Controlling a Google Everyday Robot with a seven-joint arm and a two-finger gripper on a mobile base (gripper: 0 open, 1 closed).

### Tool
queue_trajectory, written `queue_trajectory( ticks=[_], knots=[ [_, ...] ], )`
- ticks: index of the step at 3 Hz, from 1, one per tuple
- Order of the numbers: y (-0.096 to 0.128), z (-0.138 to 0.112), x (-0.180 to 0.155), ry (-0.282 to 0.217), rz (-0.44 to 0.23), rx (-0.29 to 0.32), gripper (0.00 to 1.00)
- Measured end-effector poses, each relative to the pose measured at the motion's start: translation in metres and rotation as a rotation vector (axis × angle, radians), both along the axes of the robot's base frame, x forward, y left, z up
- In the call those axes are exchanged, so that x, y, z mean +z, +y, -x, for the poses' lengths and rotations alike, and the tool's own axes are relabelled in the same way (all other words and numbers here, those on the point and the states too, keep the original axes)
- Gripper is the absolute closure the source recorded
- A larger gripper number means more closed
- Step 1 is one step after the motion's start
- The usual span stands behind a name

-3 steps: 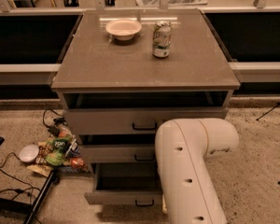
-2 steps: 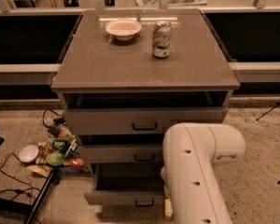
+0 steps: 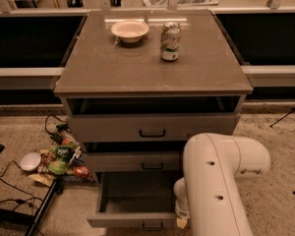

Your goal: Open bottom drawer

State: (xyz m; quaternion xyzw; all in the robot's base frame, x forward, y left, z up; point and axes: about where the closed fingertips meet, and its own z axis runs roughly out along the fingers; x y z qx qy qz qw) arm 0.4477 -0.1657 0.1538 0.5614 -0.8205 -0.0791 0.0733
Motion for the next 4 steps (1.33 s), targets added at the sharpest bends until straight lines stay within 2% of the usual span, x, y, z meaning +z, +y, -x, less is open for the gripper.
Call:
queue_trajectory(
  ticks=[1, 2, 4],
  knots=[
    [-0.0017, 0.0204, 0.0083, 0.007, 0.006, -0.026, 0.98],
    [-0.0017, 0.0204, 0.0083, 0.007, 0.006, -0.026, 0.87],
    [-0.0019, 0.0241, 0.0062, 0.013, 0.006, -0.025, 0.4]
  ],
)
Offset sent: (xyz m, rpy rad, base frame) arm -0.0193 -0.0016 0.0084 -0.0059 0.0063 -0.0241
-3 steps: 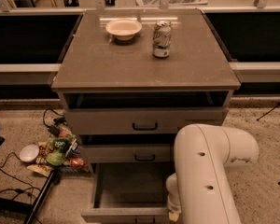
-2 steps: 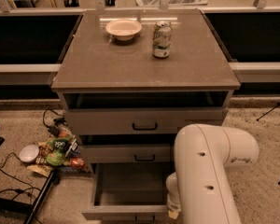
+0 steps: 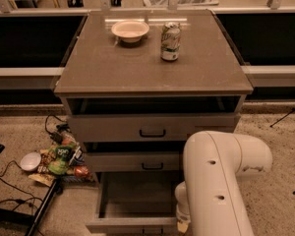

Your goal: Open bottom drawer

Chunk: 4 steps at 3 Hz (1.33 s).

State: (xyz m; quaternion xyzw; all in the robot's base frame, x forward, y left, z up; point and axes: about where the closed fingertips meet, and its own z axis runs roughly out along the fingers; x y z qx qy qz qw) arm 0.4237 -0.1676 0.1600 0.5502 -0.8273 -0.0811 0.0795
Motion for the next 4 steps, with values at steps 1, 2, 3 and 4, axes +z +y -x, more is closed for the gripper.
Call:
queue_trajectory(
  ticks=[1, 2, 3, 4],
  knots=[
    [0.0, 0.002, -0.001, 0.004, 0.0, 0.0, 0.09],
    [0.0, 0.004, -0.002, 0.006, 0.0, 0.0, 0.0],
    [0.0, 0.004, -0.002, 0.007, 0.0, 0.0, 0.0],
    [-0.004, 0.027, -0.004, 0.006, -0.033, -0.037, 0.18]
  ],
)
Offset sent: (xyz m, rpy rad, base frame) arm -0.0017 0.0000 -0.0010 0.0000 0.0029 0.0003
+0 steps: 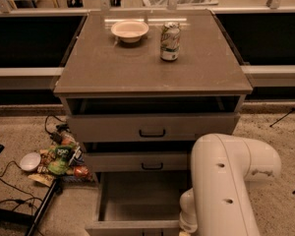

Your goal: Open bottom drawer

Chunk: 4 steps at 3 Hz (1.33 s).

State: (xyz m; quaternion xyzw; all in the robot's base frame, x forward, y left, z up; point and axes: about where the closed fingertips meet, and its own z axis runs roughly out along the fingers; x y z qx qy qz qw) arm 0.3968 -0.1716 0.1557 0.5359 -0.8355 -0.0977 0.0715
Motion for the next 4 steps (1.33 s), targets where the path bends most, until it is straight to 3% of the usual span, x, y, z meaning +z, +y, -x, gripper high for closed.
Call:
queue_trajectory(
  ticks=[1, 3, 4],
  knots=[
    [-0.0052, 0.0385, 0.0075, -0.008, -0.058, -0.058, 0.41],
    [-0.006, 0.0454, 0.0114, -0.007, -0.058, -0.061, 0.88],
    [-0.006, 0.0454, 0.0114, -0.007, -0.058, -0.061, 1.0]
  ],
)
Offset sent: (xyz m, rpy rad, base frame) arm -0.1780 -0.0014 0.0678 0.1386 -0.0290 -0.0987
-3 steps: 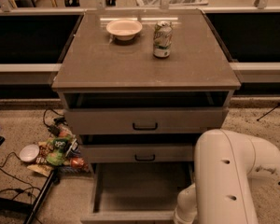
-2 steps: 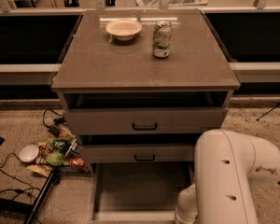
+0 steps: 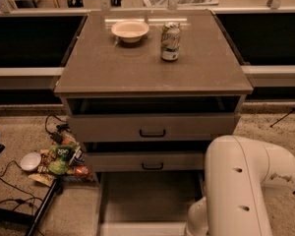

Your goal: Open bottom drawer

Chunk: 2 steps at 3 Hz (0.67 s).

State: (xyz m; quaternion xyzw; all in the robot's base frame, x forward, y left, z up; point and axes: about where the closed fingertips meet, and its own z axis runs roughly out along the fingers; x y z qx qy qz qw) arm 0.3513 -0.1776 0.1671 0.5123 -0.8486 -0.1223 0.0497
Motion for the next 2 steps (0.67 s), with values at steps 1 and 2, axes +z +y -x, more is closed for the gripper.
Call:
queue_trajectory(
  ticks=[1, 2],
  knots=[
    [0.0002, 0.0016, -0.0008, 0.003, 0.0, 0.0, 0.82],
    [0.0005, 0.0031, -0.0016, 0.006, -0.001, 0.001, 0.59]
  ],
)
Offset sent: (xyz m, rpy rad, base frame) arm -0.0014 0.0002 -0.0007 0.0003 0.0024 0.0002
